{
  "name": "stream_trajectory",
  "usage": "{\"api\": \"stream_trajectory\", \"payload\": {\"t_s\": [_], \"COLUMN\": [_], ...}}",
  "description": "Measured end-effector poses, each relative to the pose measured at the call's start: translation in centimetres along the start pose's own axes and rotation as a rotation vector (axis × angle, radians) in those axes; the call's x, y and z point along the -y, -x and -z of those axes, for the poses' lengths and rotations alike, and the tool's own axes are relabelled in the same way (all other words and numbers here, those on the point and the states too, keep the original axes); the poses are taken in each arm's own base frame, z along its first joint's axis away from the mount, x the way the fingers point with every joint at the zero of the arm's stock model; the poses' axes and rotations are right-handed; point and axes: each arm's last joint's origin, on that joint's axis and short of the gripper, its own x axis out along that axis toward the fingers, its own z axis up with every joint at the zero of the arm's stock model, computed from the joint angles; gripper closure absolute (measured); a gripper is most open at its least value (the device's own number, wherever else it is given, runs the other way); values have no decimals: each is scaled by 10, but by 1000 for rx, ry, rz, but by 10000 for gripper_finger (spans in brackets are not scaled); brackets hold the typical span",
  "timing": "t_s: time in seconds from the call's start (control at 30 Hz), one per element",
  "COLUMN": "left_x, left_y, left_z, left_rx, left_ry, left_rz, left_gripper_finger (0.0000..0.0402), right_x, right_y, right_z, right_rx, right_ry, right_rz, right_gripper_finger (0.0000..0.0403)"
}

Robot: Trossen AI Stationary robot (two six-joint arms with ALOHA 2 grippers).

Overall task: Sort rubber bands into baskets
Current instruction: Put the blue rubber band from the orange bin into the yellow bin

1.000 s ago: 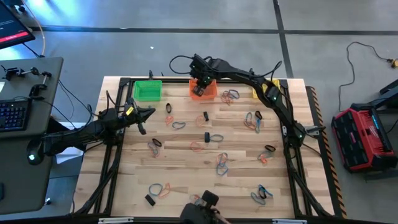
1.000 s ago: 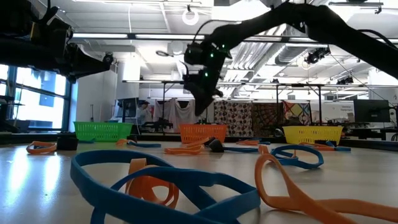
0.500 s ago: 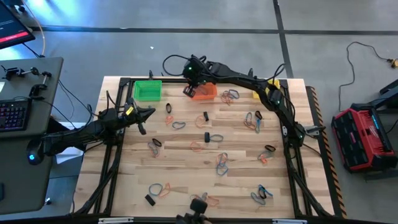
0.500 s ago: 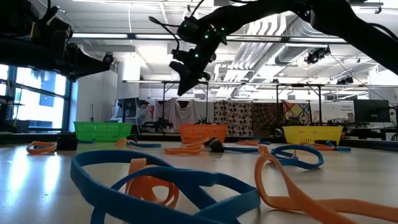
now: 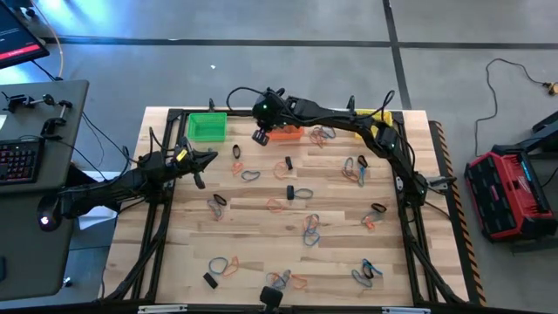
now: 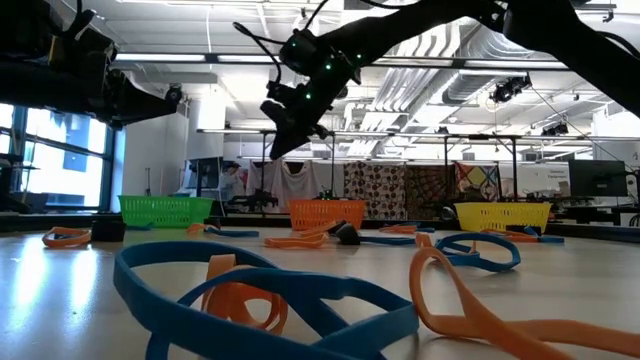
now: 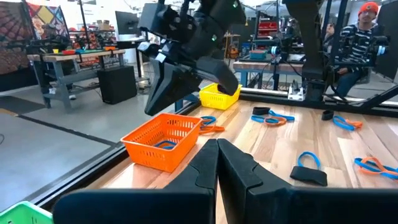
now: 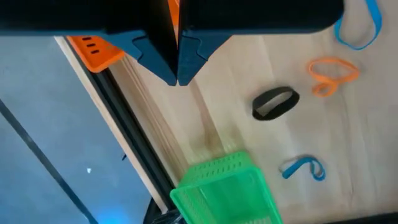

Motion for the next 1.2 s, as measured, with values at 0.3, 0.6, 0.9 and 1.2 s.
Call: {"api": "stream_trajectory", "payload": {"t_s": [0.3, 0.6, 0.9, 1.2], "left_x": [0, 0, 0, 0], "left_y": [0, 0, 0, 0], "left_z": [0, 0, 0, 0], "left_rx": [-3, -2, -2, -2], "left_ry": [-2, 0, -1, -1], "left_rz": [1, 0, 0, 0], "left_gripper_finger": [401, 402, 401, 402], "right_x": [-17, -34, -39, -43], "right_y": [-5, -3, -6, -6], "right_z": [4, -4, -4, 7], "right_rx": [20, 94, 109, -2], "right_ry": [-12, 1, -16, -23], "right_rz": [15, -34, -16, 96], "right_gripper_finger": [403, 403, 403, 403]}}
